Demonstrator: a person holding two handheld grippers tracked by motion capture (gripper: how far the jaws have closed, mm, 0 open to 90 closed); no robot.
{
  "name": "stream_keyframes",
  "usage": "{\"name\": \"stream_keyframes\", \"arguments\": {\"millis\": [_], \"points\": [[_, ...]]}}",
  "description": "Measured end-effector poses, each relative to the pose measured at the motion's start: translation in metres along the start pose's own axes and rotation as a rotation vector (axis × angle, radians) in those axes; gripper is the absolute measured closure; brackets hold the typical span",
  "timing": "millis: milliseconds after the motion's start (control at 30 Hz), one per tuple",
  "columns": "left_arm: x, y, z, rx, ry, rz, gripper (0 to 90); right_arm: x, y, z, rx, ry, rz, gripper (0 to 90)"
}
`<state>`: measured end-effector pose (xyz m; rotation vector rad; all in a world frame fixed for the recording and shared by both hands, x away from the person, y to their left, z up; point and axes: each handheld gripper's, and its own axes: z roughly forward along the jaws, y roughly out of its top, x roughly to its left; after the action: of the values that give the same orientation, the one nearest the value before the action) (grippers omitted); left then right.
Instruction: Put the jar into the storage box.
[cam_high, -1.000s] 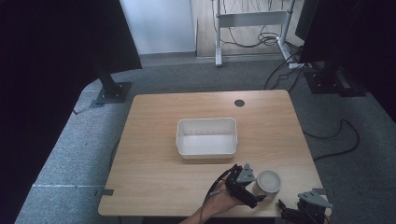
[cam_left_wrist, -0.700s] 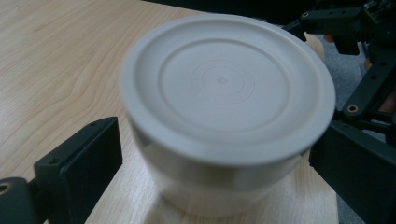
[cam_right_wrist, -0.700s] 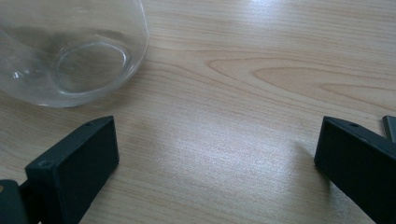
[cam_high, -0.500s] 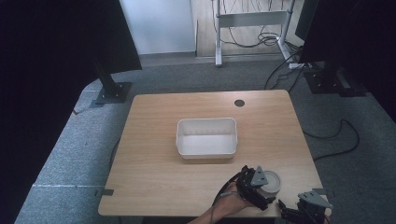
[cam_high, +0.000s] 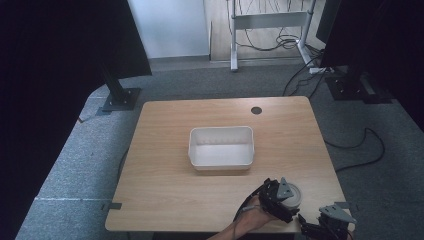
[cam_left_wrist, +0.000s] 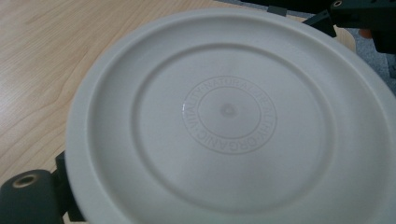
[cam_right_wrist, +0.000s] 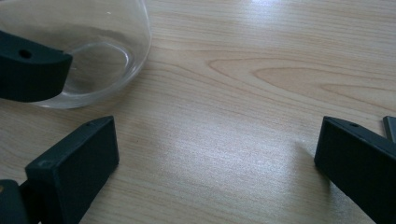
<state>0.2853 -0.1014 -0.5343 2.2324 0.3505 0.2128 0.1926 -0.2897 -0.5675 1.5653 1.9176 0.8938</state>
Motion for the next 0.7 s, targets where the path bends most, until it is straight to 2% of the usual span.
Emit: {"name": "stream_keyframes", "arguments": {"millis": [233,700], "points": [[0.001,0.000,-0.004,0.016,0.009,0.007,9.6,0.000,0.000,0.000,0.000,0.001,-0.001,0.0],[0.005,-0.004,-0.020,-0.003,-0.012,-0.012,9.6,0.000,0.000,0.000,-0.002,0.002,-0.001,0.0]]}}
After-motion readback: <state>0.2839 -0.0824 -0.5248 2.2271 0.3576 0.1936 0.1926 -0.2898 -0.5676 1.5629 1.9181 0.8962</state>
